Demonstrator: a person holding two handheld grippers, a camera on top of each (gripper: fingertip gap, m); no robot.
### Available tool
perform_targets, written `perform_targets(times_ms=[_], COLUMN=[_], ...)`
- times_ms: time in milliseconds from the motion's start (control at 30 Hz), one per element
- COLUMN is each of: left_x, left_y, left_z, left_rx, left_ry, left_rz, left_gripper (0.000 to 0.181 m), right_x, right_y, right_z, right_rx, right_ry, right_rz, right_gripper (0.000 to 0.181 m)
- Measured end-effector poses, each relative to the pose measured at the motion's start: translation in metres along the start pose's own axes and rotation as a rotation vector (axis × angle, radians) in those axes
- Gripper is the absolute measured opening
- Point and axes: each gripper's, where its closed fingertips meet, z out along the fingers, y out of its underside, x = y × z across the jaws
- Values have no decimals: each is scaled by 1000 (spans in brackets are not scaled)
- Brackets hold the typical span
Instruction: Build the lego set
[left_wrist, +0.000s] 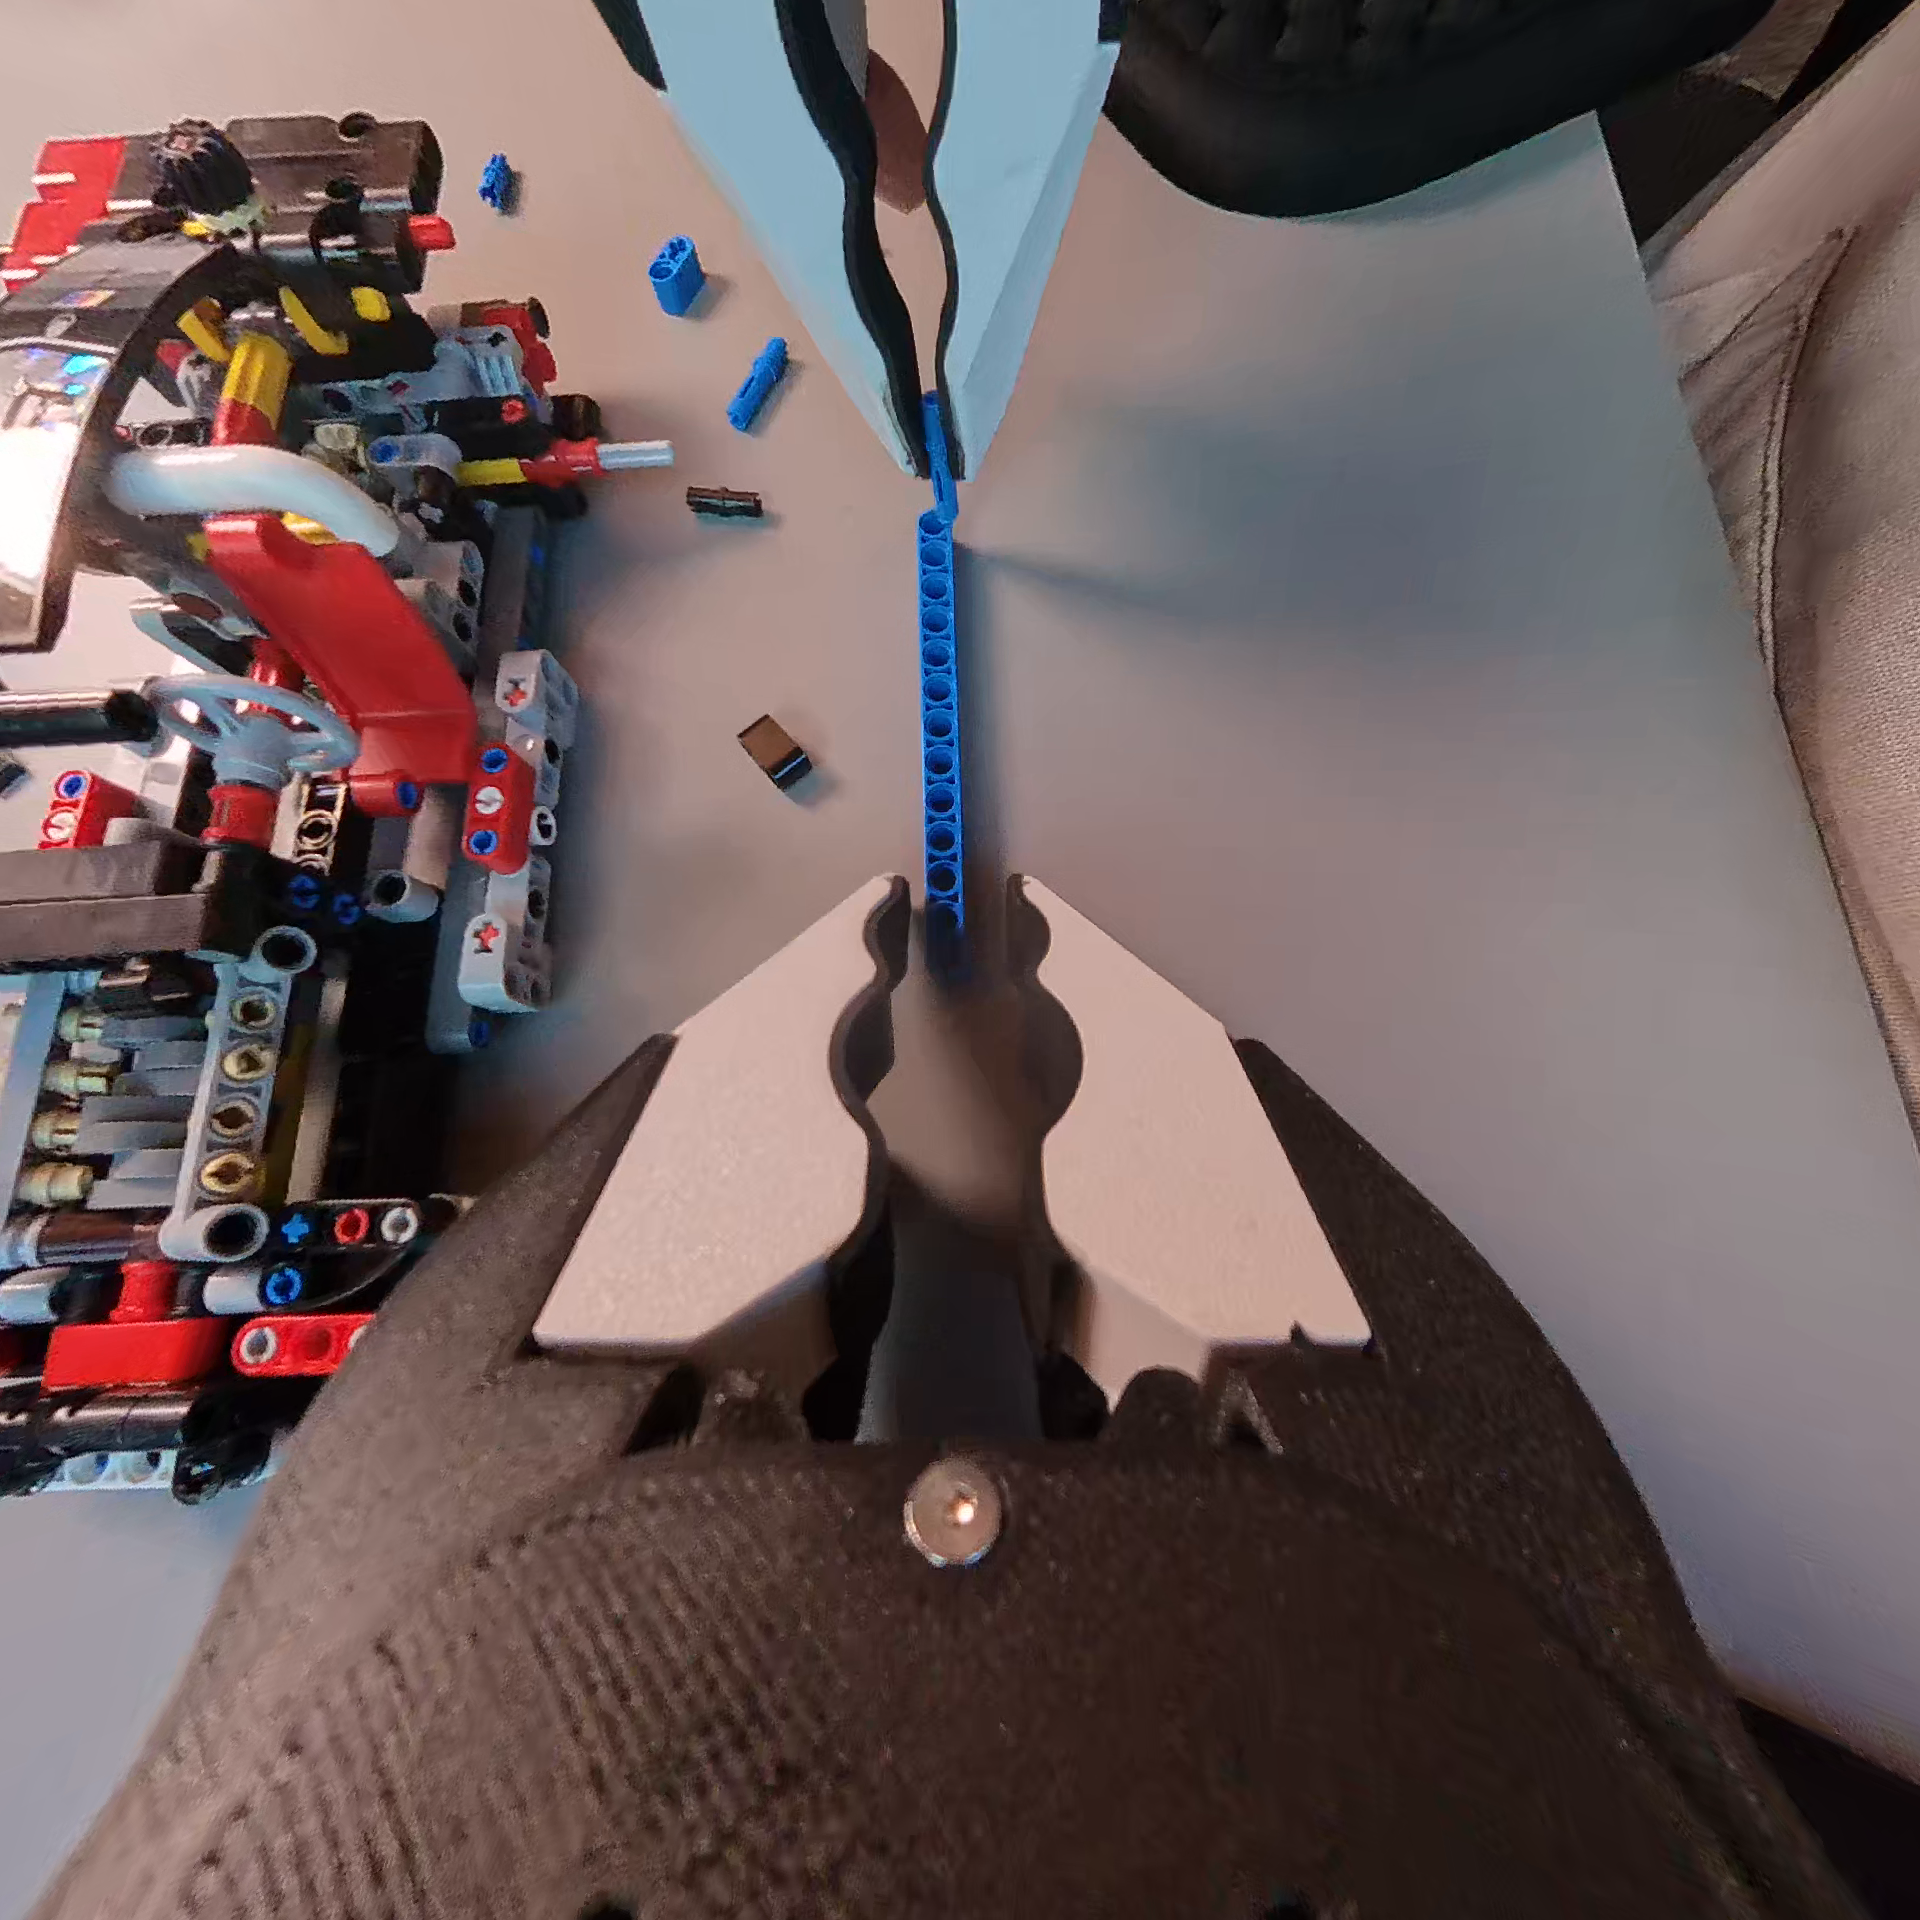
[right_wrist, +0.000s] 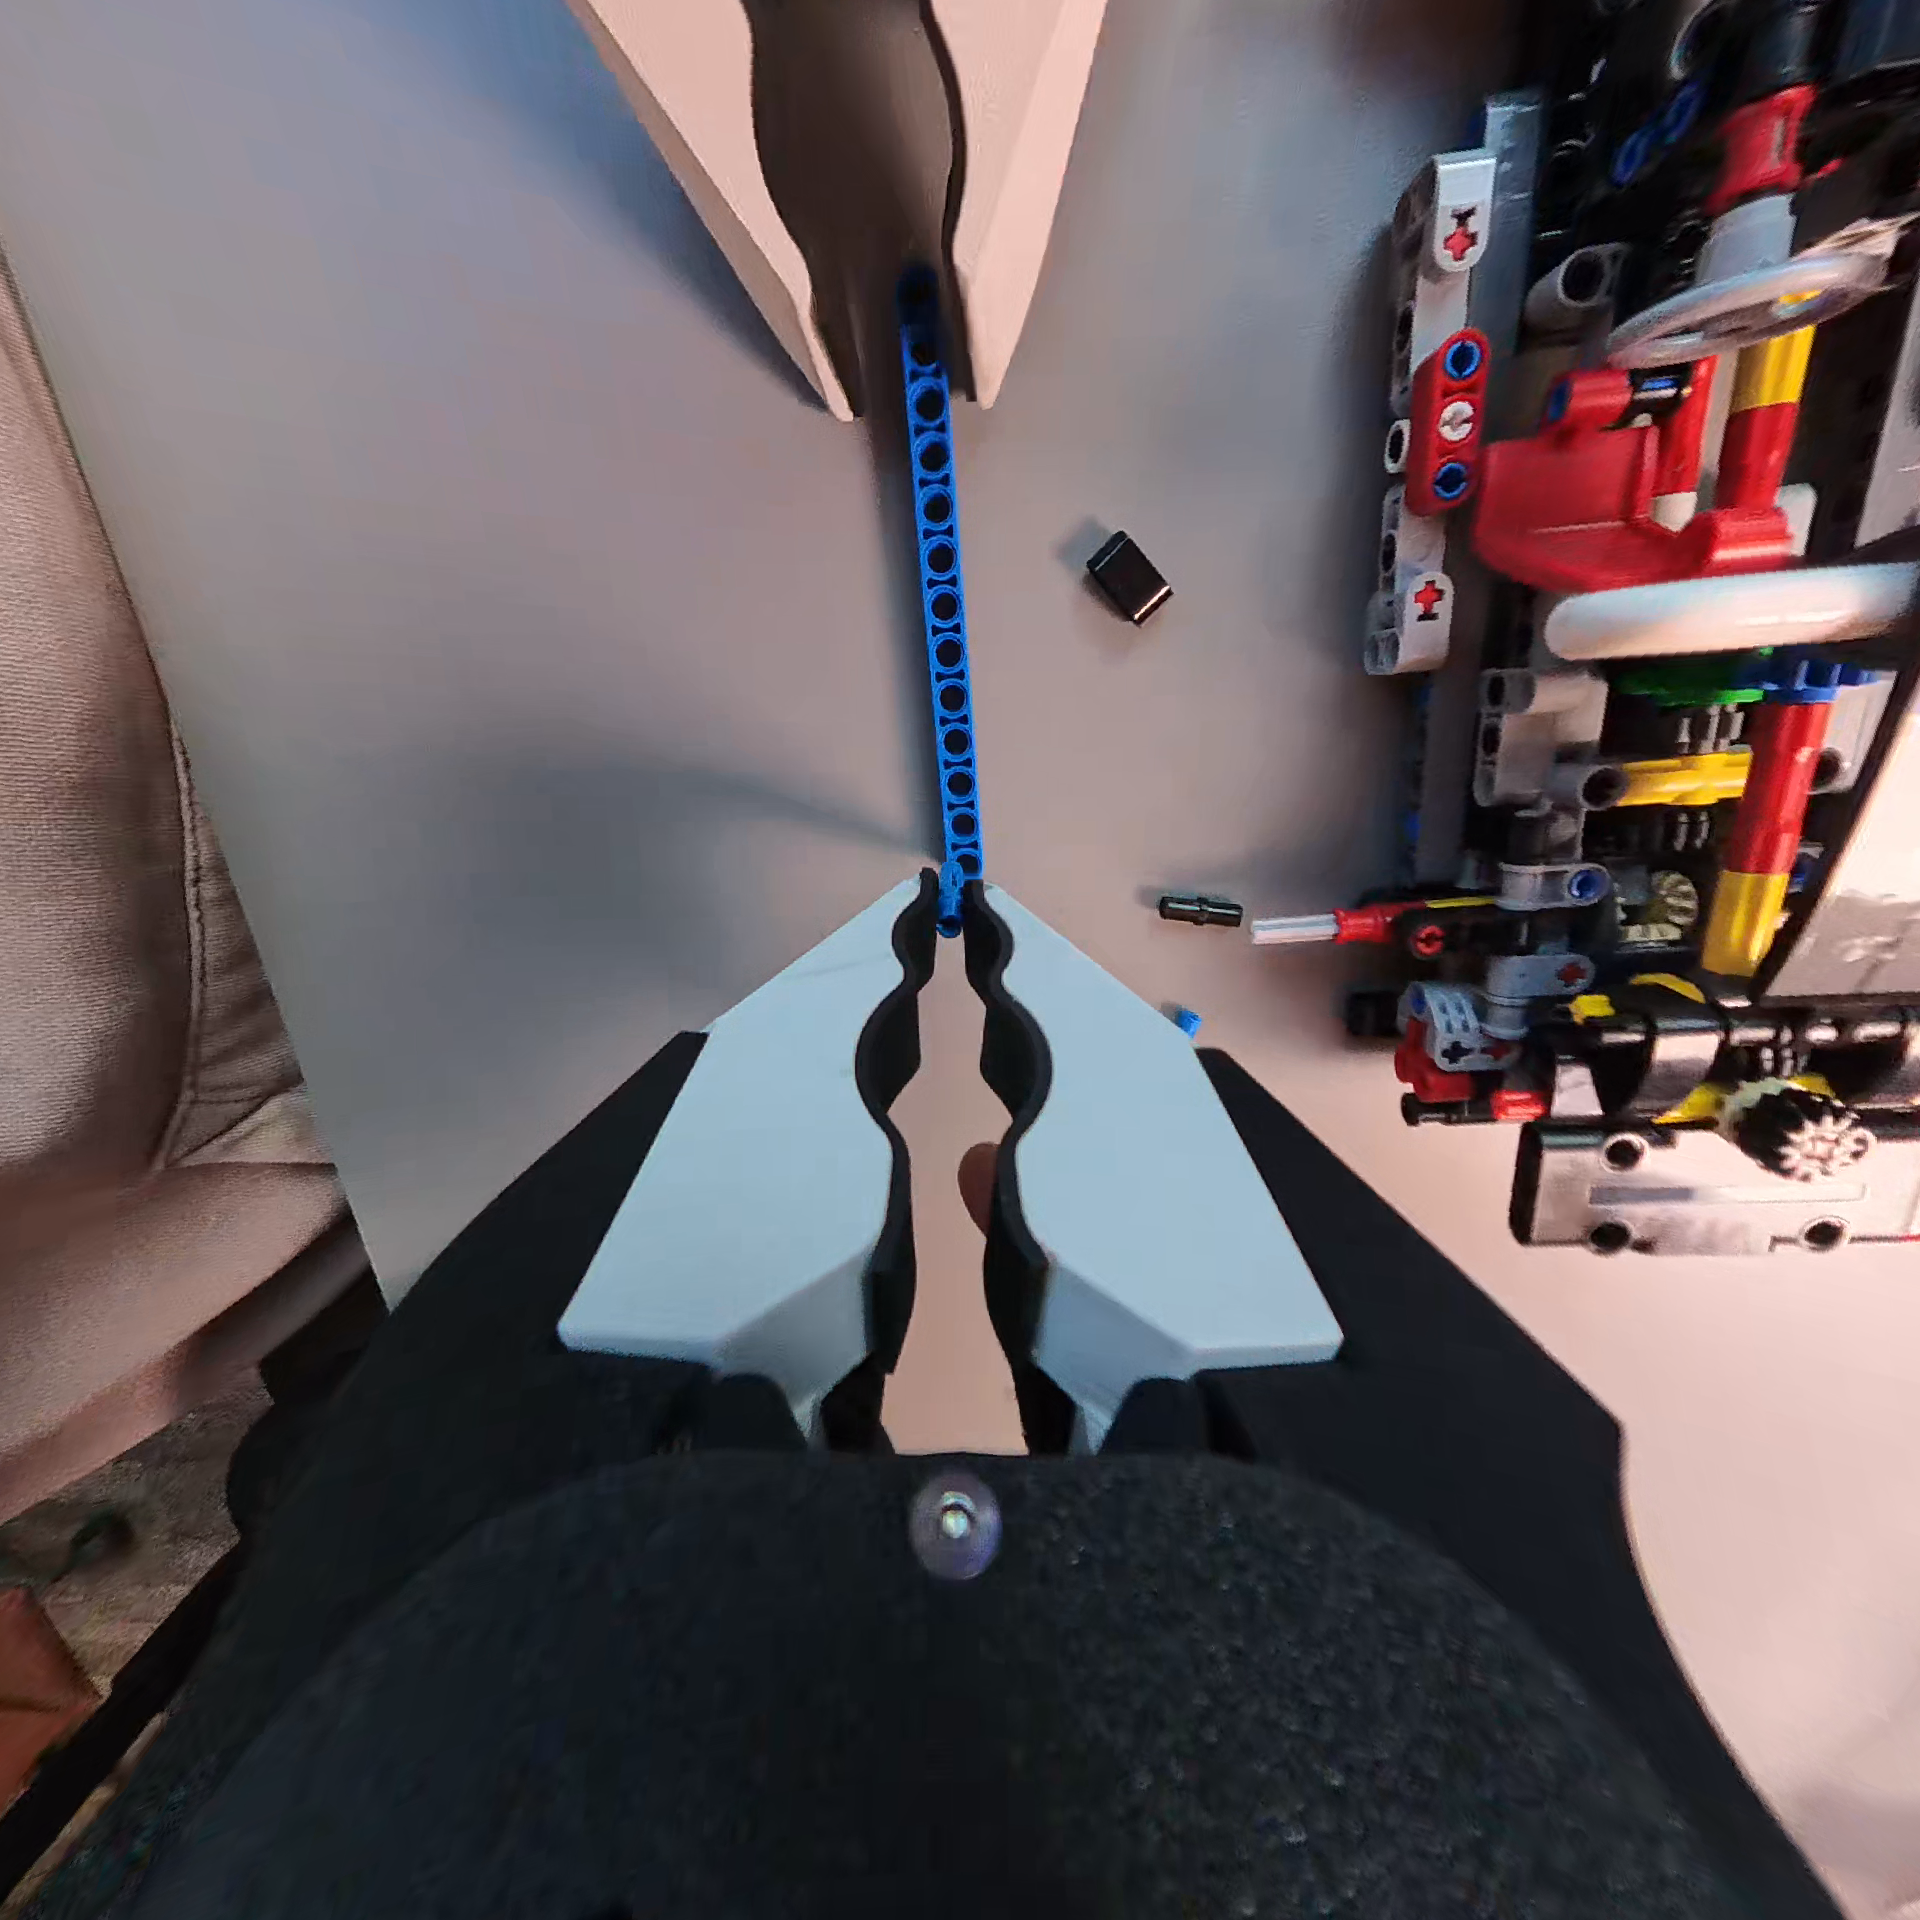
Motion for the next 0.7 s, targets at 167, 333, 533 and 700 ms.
perform_targets(times_ms=[167, 333, 533, 700], left_x=[1, 1, 1, 2], left_y=[-1, -2, -2, -2], left_z=[2, 4, 5, 5], left_rx=[-5, -14, -27, -35], left_ry=[-6, -21, -37, -43], left_rz=[22, 26, 26, 23], left_gripper=[6, 6, 6, 6], right_x=[2, 2, 4, 6], right_y=[0, 0, 2, 3], right_z=[1, 2, 2, 2], right_rx=[-33, -54, -146, -195], right_ry=[14, 16, 35, 47], right_rz=[-4, 3, 12, 36], right_gripper=[2, 2, 2, 2])
